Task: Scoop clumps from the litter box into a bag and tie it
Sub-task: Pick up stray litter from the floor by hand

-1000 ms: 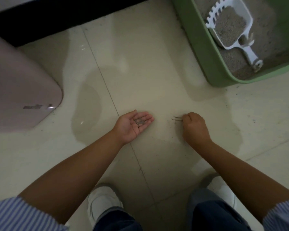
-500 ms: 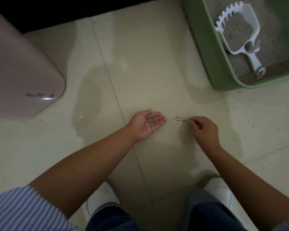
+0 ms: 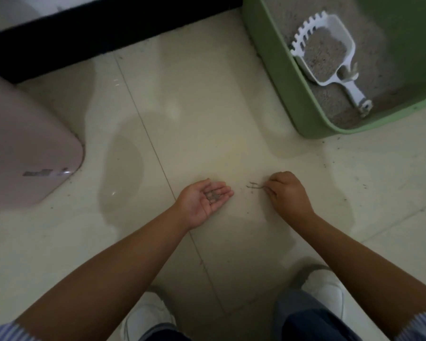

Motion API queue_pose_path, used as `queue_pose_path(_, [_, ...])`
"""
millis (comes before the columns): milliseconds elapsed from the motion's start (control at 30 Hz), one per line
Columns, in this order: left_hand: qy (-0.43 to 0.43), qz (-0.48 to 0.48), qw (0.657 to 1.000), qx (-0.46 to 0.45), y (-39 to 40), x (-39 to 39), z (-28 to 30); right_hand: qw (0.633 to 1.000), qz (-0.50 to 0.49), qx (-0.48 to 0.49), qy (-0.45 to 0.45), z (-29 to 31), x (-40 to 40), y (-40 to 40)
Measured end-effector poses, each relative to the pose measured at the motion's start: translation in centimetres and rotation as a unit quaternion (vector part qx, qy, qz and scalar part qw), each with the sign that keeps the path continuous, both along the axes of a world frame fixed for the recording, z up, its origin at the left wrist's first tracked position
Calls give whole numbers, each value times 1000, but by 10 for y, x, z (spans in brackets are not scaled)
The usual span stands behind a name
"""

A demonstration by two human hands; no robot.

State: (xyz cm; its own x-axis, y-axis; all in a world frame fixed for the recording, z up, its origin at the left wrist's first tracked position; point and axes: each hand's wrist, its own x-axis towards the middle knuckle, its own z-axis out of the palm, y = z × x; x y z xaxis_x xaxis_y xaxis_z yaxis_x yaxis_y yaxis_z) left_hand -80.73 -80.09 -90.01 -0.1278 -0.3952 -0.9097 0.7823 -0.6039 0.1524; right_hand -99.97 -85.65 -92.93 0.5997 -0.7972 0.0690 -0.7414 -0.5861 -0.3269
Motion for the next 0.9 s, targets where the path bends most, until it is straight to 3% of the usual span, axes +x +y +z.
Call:
queue_pose_path(333, [8,10,1000,19,-1,1,2,998,-63,20,-20,-6,-9,4])
queue_pose_path(733, [14,12,1000,18,1,1,3,998,17,52,-14,-2,-19,-1])
queue_pose_path(900, [11,0,1000,11,1,1,3,999,-28,31,-19,-5,-12,2])
